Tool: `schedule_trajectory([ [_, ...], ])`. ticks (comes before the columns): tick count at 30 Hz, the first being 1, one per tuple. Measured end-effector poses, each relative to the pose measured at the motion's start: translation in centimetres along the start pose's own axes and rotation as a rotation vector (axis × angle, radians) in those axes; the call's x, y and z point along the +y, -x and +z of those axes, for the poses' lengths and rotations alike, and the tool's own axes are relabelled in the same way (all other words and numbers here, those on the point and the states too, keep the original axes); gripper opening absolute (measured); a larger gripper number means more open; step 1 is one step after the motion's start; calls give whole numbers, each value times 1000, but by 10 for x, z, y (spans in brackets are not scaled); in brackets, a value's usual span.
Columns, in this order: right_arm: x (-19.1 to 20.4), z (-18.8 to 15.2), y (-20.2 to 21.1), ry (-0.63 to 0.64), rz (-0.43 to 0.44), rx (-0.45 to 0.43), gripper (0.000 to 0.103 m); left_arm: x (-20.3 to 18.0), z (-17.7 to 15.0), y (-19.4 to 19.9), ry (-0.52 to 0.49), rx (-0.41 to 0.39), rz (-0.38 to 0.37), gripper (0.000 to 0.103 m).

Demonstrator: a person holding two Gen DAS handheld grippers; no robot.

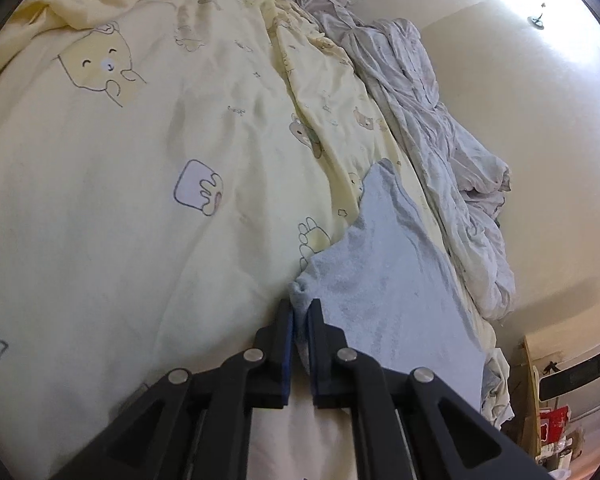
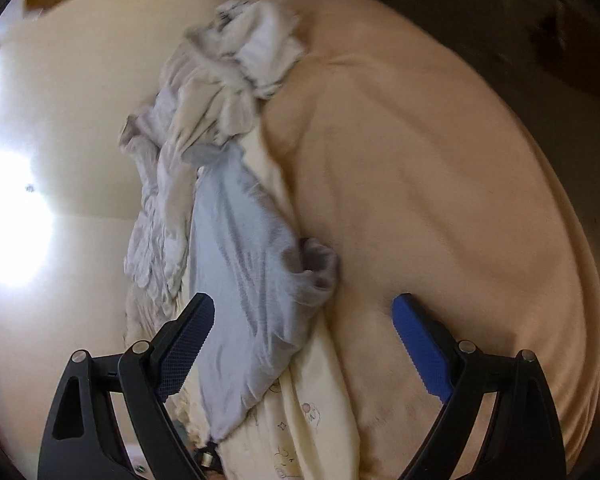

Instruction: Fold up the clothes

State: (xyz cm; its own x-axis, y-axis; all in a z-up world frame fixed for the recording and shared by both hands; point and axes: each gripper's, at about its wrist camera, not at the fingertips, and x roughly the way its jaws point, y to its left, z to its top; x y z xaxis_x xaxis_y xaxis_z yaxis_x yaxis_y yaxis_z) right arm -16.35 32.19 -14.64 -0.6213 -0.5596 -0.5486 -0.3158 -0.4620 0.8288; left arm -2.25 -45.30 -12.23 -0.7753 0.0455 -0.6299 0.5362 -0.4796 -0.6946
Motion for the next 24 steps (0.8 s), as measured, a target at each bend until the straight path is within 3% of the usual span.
schedule_trajectory([
  [2, 10, -1, -11, 50, -13, 35, 78, -3, -1, -1, -14, 7, -8, 14],
  [5, 10, 2, -27, 54, -46, 55, 77, -11, -5, -5, -40, 25, -16, 35],
  [7, 14, 5, -33, 75, -60, 31, 68, -15, -7, -8, -62, 33, -6, 40],
  [9, 18, 6, -40, 106, -100, 7, 30, -18, -7, -11, -78, 40, 6, 42],
  [11, 19, 4, -46, 126, -141, -1, 11, -19, -6, -13, -89, 40, 11, 41],
  [12, 21, 2, -45, 141, -152, -20, 11, -20, -5, -13, -99, 32, 9, 35],
  [13, 23, 0, -43, 156, -163, -39, 10, -22, -4, -12, -116, 26, 8, 3],
  [19, 61, -15, -20, 326, -175, -138, 8, -44, -3, -5, -230, 16, 50, 3],
  [24, 74, -15, -3, 282, -106, -144, 7, -56, 9, 31, -176, -26, 15, 2],
])
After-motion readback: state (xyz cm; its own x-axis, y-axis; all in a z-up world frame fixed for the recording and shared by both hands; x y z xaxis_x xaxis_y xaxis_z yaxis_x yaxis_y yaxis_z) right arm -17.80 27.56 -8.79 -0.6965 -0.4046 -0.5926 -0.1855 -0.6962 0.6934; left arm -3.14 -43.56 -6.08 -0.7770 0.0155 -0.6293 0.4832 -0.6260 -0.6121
